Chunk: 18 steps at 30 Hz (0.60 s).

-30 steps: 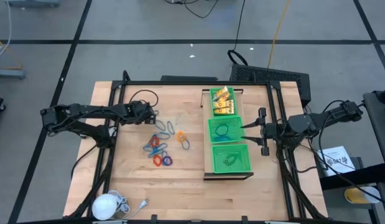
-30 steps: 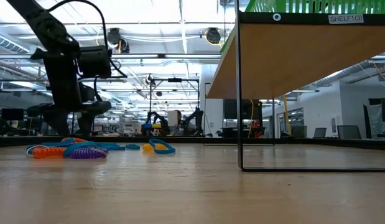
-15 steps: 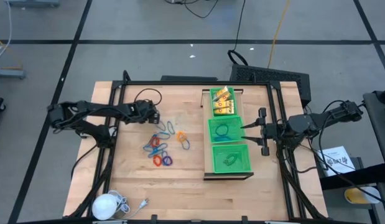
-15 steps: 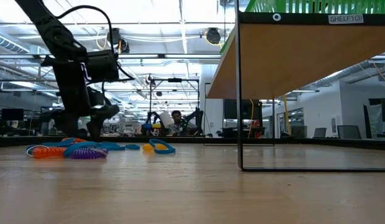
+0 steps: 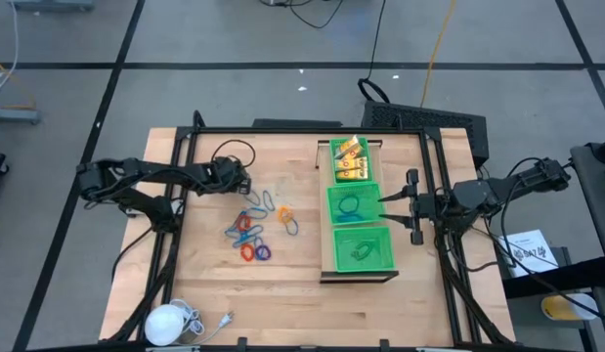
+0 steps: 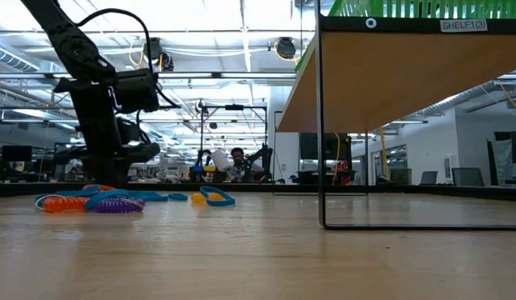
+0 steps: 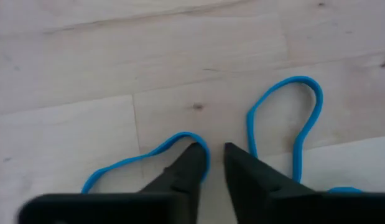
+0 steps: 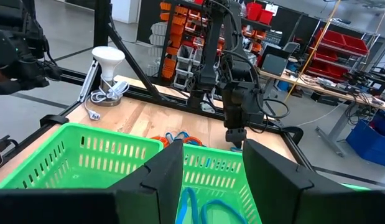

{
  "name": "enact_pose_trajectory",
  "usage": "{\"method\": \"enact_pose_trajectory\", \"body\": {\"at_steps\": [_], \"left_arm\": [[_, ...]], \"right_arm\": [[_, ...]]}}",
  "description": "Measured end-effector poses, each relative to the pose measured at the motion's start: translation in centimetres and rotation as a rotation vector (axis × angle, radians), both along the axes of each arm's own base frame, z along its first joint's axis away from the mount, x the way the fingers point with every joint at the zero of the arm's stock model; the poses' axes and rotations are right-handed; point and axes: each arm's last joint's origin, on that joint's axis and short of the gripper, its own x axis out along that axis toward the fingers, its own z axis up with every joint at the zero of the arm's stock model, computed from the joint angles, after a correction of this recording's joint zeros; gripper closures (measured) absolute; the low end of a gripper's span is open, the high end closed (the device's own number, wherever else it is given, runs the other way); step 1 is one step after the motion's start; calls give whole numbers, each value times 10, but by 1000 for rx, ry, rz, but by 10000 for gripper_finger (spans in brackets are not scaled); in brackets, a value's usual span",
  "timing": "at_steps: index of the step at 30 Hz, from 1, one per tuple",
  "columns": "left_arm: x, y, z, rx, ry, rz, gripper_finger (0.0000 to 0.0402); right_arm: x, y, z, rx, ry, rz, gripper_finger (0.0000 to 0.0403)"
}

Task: Pick & Place Office Desk Supplies
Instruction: Put the blue rubber band into the middle green bin

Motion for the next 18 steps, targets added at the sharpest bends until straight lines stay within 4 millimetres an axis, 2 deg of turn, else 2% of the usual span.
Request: {"method": "enact_pose_trajectory", "body": {"at_steps": [4,10,14,18], "left_arm": [[0,0,0,13,11,-18,392],[4,2,3,30,0,-58,396],[16,0,22,60,-82,-135,396],[32,-2,56,148,-198,-222,398]], "right_arm": [[0,0,0,-1,3,0,248],[0,0,-1,-3,8,0,248],[0,0,-1,-2,9,0,248],[0,0,-1,-1,8,-1,248]]}}
